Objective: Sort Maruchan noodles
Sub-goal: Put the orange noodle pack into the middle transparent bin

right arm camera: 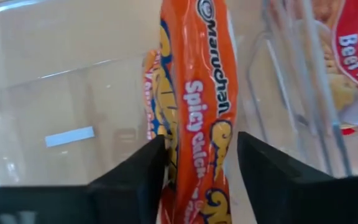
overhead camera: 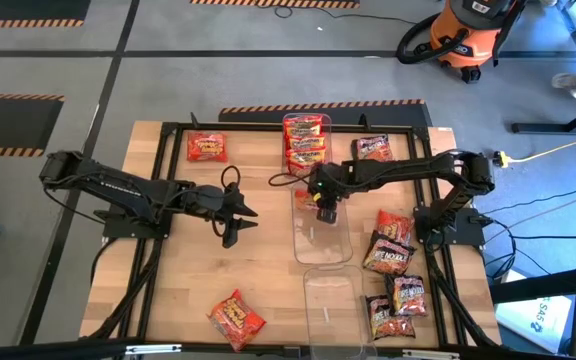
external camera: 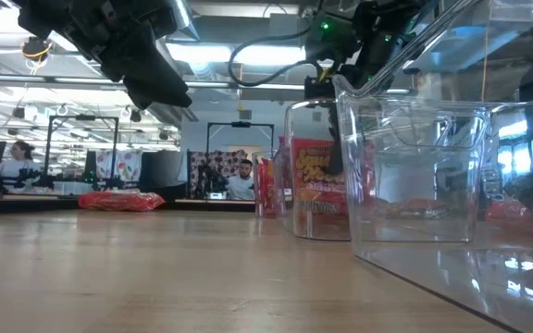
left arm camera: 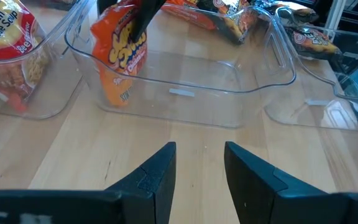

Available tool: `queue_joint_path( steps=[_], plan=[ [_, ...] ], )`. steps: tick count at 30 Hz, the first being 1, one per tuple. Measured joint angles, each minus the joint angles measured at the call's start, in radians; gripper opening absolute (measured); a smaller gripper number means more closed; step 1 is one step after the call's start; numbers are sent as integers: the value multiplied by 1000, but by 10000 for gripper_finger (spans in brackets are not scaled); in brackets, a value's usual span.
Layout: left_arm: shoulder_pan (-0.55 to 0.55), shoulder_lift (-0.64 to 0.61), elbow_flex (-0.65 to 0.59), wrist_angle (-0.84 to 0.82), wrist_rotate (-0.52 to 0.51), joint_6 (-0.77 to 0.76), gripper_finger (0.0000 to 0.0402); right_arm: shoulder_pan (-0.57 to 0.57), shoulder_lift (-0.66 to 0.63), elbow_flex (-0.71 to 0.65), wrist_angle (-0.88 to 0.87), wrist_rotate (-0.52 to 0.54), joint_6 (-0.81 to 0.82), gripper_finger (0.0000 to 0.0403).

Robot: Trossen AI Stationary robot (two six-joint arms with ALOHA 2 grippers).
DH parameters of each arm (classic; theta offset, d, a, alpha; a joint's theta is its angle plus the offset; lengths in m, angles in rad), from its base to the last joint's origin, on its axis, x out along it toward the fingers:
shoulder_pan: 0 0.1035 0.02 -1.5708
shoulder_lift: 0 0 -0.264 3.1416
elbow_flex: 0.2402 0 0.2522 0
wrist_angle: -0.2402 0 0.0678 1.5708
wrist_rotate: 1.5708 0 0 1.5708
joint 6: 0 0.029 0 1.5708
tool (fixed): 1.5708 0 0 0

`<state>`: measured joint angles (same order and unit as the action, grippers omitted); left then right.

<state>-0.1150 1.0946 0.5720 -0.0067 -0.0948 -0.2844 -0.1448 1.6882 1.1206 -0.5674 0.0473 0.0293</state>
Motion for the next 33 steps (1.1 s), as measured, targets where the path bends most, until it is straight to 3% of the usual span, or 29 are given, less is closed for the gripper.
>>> queue_joint_path(
  steps=[5,12,18,23,27,33],
  plan=[
    [0,0,0,0,0,3,128,0,0,17,-24,32,3,196],
    [0,0,0,0,0,3,128,0,0,129,-111,77,16,188],
    [0,0,0,0,0,5,128,0,-1,141,-148,226,15,182],
    [0,0,0,0,0,6,128,2,-1,141,-132,228,15,182],
    [0,0,0,0,0,6,128,1,-1,144,-135,166,17,182],
    [0,0,0,0,0,5,128,28,-2,230,-206,134,24,182]
  ],
)
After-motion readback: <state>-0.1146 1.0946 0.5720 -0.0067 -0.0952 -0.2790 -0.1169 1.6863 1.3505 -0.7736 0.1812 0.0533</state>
